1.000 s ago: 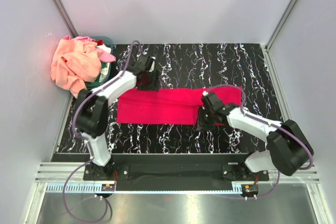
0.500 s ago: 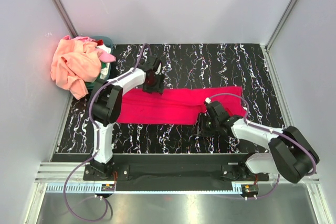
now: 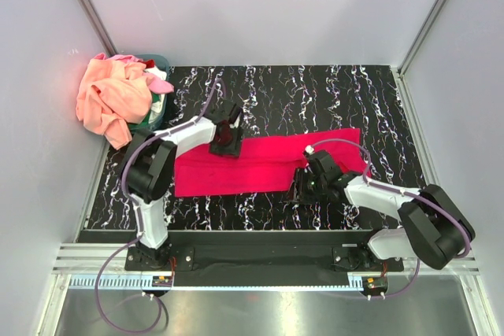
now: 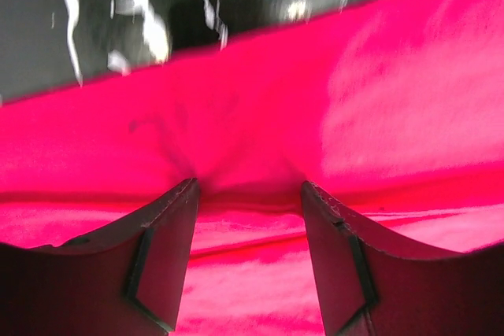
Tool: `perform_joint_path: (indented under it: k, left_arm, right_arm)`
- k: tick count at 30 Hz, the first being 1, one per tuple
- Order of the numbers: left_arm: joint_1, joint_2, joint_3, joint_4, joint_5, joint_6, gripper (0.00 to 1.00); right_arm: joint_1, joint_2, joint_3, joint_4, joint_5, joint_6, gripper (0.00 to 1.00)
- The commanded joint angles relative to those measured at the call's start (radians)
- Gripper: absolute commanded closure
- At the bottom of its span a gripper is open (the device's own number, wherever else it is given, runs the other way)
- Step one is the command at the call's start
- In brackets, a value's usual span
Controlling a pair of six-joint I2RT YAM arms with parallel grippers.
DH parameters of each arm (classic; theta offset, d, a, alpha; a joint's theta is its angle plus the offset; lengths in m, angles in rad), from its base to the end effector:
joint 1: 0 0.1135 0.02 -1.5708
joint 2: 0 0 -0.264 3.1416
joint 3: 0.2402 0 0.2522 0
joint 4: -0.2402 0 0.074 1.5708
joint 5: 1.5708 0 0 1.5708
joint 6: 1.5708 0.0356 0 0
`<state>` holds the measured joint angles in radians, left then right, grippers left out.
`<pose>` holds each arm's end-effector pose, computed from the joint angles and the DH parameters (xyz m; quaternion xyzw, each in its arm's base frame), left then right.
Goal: Fold and stack the t-shirts
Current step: Fold the tshirt
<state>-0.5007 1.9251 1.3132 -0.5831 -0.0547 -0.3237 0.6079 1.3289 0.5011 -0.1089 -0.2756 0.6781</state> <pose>0.3402 -0.1840 0.1676 0.0817 0.9786 -0.0502 0.1818 0.1839 0.1398 0.1428 -0.0098 0.9421 0.2896 0.1689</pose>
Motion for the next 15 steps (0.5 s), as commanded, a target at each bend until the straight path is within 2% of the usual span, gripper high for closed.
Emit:
perform_joint_path:
  k: [1, 6, 11, 13, 15]
  left_arm:
    - [-0.028, -0.115, -0.054, -0.015, -0.091, -0.031, 0.40]
    - [-0.107, -0.266, -0.140, -0.090, -0.172, -0.078, 0.42]
    - [-0.206, -0.489, -0.350, -0.142, -0.106, -0.205, 0.42]
    - [-0.210, -0.583, -0.382, -0.162, -0.103, -0.221, 0.41]
    - [-0.208, -0.630, -0.347, -0.172, -0.158, -0.189, 0.36]
  right_arm:
    - [0.004, 0.029, 0.024, 0.005, 0.007, -0.014, 0.55]
    - [0.004, 0.030, 0.025, 0.005, 0.007, -0.012, 0.56]
    - [0.004, 0.003, 0.027, -0.017, 0.027, -0.008, 0.56]
    - [0.004, -0.057, 0.033, -0.073, 0.085, 0.008, 0.56]
    - [0.004, -0.147, 0.051, -0.173, 0.189, 0.035, 0.53]
